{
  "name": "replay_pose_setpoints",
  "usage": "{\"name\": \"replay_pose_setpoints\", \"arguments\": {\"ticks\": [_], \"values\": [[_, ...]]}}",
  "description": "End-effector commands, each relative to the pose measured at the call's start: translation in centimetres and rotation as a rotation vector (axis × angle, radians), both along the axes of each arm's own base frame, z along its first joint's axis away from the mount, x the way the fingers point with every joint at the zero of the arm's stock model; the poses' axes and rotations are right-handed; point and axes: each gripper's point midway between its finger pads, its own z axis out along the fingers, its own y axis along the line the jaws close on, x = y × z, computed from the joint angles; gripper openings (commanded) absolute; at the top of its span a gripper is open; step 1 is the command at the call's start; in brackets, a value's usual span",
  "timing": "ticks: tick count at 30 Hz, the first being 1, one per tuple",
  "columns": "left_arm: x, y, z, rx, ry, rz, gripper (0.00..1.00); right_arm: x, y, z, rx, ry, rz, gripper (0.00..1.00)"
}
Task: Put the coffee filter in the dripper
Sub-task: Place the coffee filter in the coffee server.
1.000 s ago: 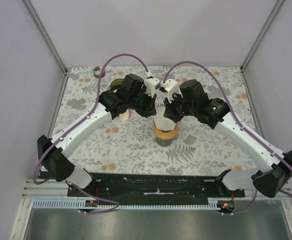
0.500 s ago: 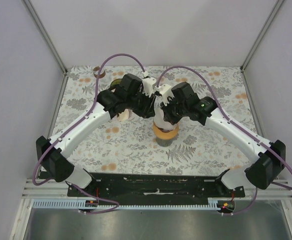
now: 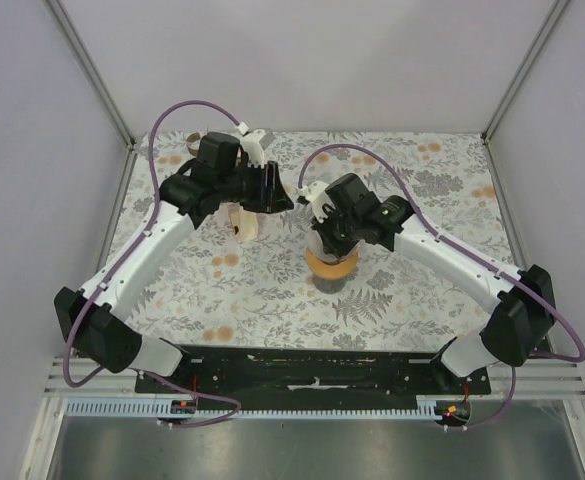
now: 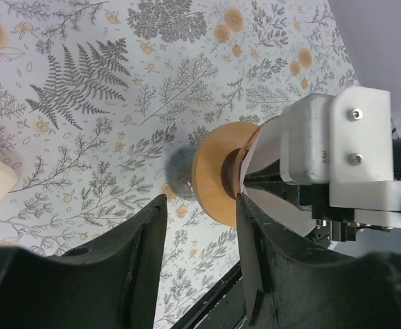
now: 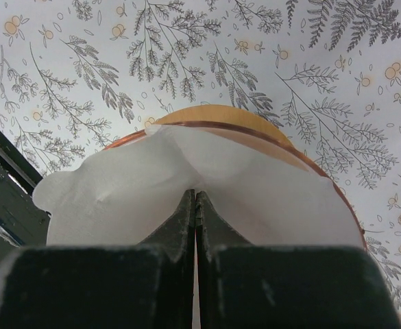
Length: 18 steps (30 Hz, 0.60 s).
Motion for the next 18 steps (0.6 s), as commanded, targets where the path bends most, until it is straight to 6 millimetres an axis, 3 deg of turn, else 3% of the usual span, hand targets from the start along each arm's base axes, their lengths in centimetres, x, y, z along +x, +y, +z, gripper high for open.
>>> {"name": "replay_pose_setpoints", "arguments": {"ticks": [1, 9, 18], "values": [[-1.5, -0.8, 1.0, -0.12, 0.055, -0.023, 0.52, 0.7, 0.2, 0.8, 0.0, -0.032, -0.012, 0.0], [-3.4, -2.0, -1.0, -0.181, 0.159, -0.081, 0.57, 1.4, 0.7, -0.9, -0.037, -0.025, -0.054, 0.0], [-4.4, -3.1, -1.8, -0.175, 0.17, -0.133, 0.58, 1.6, 1.6, -0.2, -0.005, -0.023, -0.057, 0.0]]}}
